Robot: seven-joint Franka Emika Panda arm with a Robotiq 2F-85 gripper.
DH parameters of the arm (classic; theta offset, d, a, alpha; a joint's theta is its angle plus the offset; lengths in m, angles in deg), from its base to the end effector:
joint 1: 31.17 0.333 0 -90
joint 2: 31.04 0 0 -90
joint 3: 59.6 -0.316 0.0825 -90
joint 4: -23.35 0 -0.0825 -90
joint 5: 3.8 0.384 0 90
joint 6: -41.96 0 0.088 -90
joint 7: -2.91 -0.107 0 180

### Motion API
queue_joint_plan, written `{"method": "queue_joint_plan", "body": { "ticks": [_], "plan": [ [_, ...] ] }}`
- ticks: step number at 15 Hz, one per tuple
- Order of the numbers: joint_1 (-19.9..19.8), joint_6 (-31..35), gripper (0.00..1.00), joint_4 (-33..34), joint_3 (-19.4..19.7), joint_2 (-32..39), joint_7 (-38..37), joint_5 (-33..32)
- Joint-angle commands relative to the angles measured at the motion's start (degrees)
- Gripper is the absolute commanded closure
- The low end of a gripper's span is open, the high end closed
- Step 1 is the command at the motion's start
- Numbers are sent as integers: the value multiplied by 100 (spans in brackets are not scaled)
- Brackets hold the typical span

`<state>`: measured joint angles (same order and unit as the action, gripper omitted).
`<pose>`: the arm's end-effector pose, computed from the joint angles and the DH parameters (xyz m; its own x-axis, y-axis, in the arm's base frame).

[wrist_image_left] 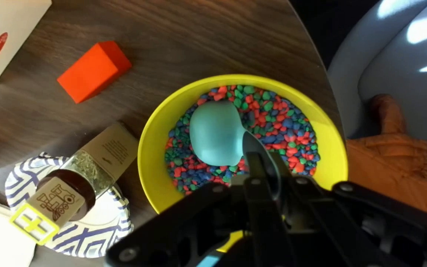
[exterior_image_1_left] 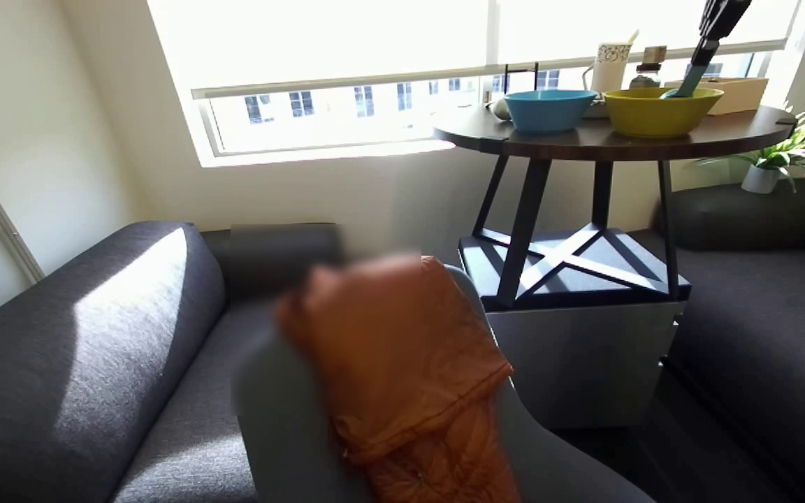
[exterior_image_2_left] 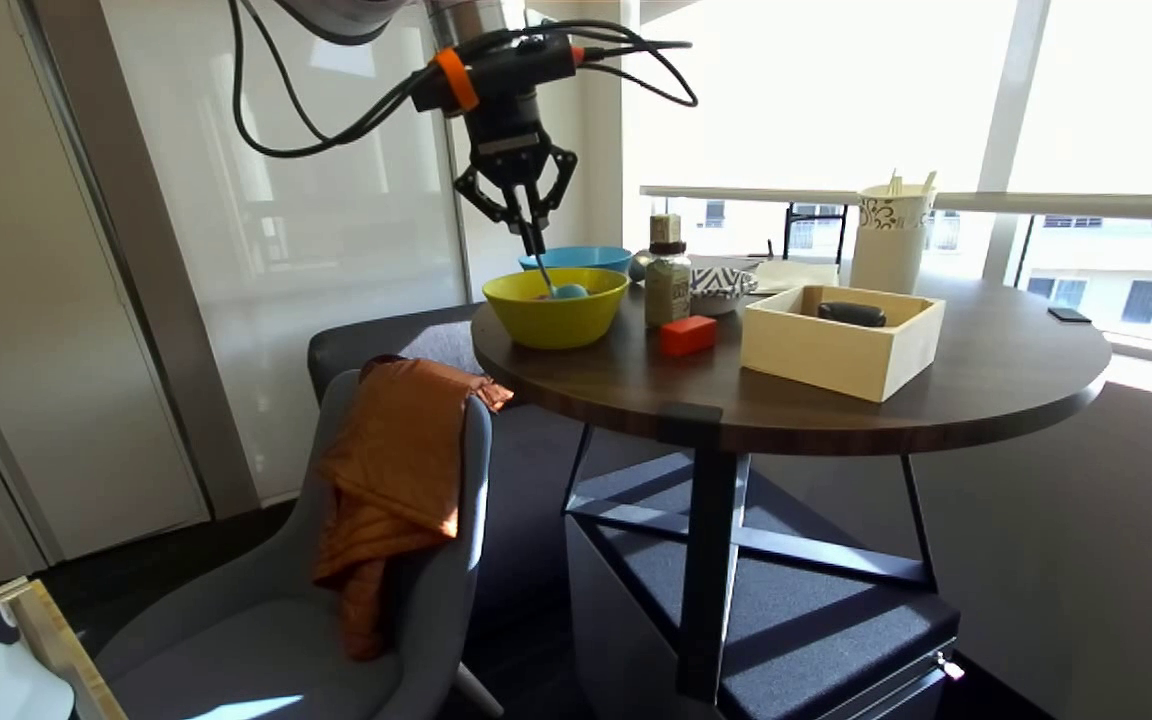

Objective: Put one scoop of the contents of the yellow bowl in the blue bowl

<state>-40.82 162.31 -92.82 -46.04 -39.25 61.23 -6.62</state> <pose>0.4905 -0.2187 0.5297 0.7973 0.5953 0.0994 0.5727 -0.7983 0.1864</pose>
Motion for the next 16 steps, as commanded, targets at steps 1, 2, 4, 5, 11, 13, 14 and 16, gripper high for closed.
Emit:
{"method": "queue_joint_plan", "body": {
  "ticks": [1, 2, 4, 5, 11, 13, 14, 16],
  "plan": [
    [-69, -527, 98, 544, 245, 631, 78, 882],
    [-122, -646, 98, 698, 316, 759, 119, 1109],
    [-162, -483, 91, 571, 241, 388, 50, 876],
    [-215, -595, 91, 704, 281, 483, 84, 1048],
    [-268, -831, 98, 1002, 301, 808, -126, 1122],
    [-289, -889, 98, 1162, 309, 1040, -427, 1176],
    [-312, -967, 98, 1288, 324, 1167, -575, 1250],
    [-400, -1411, 98, 1654, 372, 1458, -791, 1521]
  ]
}}
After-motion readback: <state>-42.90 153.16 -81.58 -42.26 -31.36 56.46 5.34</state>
